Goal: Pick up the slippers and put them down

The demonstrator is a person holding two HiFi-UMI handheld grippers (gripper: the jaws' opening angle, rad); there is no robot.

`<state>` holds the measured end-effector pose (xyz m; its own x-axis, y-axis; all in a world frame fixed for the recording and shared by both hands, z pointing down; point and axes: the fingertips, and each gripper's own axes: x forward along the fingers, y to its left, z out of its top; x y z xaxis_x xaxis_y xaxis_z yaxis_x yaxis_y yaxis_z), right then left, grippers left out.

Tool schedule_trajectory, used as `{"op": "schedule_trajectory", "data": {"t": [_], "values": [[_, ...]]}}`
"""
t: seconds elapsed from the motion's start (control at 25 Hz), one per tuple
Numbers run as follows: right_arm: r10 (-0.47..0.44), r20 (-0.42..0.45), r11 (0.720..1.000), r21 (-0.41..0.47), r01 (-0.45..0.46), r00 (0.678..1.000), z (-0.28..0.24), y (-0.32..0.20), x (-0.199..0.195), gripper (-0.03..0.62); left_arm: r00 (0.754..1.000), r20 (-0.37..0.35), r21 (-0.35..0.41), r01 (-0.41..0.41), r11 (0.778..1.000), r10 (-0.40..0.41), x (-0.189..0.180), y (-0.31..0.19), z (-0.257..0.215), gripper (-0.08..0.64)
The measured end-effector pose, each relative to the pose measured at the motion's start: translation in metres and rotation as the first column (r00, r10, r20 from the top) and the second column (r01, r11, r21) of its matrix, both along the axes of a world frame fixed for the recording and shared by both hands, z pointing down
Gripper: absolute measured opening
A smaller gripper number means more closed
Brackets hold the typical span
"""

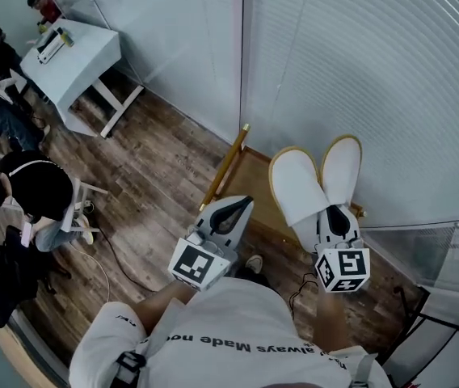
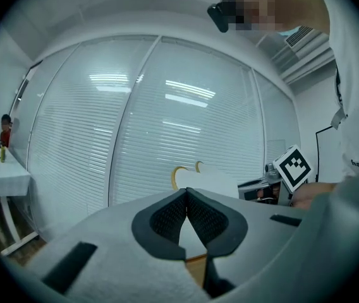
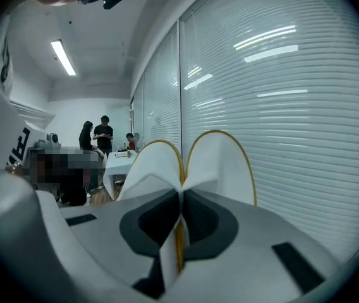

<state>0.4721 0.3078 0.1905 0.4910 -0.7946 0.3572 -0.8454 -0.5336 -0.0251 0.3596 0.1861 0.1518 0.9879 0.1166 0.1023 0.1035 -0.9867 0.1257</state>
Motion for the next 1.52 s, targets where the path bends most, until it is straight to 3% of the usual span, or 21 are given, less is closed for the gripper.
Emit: {"op": "schedule_trajectory", "data": {"t": [0.4, 0.68, 0.8, 1.16, 1.52], "values": [[-0.038, -0.049, 0.997, 0.058, 0.041, 0.998, -0.067, 0.008, -0.031, 0.023, 0.999, -0.041, 0.003, 0.028, 1.0, -0.028, -0.022, 0.011, -0.052, 0.011], [-0.051, -0.064, 0.993, 0.102, 0.057, 0.997, -0.075, 0.053, -0.056, 0.023, 0.996, -0.086, 0.043, 0.04, 0.998, -0.036, -0.048, 0.064, -0.064, 0.011], [-0.064, -0.048, 0.99, 0.12, 0.069, 0.997, -0.074, 0.045, -0.045, 0.023, 0.993, -0.075, 0.019, 0.094, 0.995, -0.092, -0.048, 0.058, -0.068, 0.011], [-0.258, -0.049, 0.959, 0.11, 0.262, 0.965, -0.074, -0.003, -0.06, 0.021, 0.955, -0.078, 0.003, 0.287, 0.958, -0.286, -0.081, 0.025, -0.064, 0.011], [-0.447, -0.073, 0.883, 0.121, 0.453, 0.892, -0.089, -0.066, -0.124, 0.021, 0.885, -0.078, 0.006, 0.46, 0.888, -0.459, -0.155, -0.008, -0.075, 0.011]]}}
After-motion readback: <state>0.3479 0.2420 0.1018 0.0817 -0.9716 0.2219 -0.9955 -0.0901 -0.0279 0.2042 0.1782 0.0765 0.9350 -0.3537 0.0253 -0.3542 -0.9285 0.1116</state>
